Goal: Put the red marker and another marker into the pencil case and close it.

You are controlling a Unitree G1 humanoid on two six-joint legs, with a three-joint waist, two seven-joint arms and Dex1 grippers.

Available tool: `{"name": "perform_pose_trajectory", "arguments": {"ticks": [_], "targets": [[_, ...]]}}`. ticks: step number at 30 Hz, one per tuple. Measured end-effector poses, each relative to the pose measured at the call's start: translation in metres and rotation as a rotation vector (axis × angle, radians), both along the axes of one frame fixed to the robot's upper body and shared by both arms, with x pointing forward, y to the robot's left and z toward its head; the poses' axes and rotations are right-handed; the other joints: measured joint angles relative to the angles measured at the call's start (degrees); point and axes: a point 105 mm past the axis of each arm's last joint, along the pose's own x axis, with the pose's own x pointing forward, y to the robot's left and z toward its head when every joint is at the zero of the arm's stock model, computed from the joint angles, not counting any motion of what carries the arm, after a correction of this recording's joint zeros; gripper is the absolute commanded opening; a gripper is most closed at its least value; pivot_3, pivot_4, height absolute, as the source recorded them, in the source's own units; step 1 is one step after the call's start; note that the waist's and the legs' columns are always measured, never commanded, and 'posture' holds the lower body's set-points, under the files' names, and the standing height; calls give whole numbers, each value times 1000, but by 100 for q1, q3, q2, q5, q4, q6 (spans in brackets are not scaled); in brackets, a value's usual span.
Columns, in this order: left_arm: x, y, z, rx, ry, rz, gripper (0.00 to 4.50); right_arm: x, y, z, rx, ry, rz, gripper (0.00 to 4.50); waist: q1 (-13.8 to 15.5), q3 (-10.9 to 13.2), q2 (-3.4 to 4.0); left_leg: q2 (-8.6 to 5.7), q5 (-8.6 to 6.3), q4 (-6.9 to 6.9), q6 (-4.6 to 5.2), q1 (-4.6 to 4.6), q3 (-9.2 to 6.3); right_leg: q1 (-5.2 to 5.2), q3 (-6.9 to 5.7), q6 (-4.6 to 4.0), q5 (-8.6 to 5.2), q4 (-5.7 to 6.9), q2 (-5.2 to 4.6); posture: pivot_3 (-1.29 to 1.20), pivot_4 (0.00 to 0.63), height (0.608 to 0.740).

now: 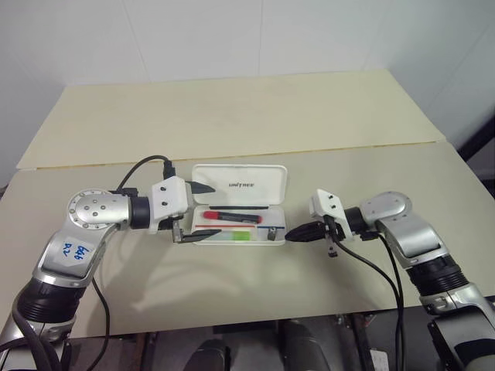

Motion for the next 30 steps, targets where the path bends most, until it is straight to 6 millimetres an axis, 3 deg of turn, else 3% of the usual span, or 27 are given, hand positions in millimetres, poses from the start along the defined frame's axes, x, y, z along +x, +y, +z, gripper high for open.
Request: {"name": "perform_pose_trajectory", "arguments": {"ticks": [7,30], "targets": [[0,0,0,0,0,0,4500,0,13,0,18,2,27,24,17,0,0,2,0,0,-1,0,-1,0,0,-1,1,1,1,0,150,740],[3,3,-2,-2,14,16,4500,1,23,6,39,-10,56,24,22,0,0,1,-5,-2,4,-7,-2,-1,-5,2,3,-18,0,0,150,740]]}}
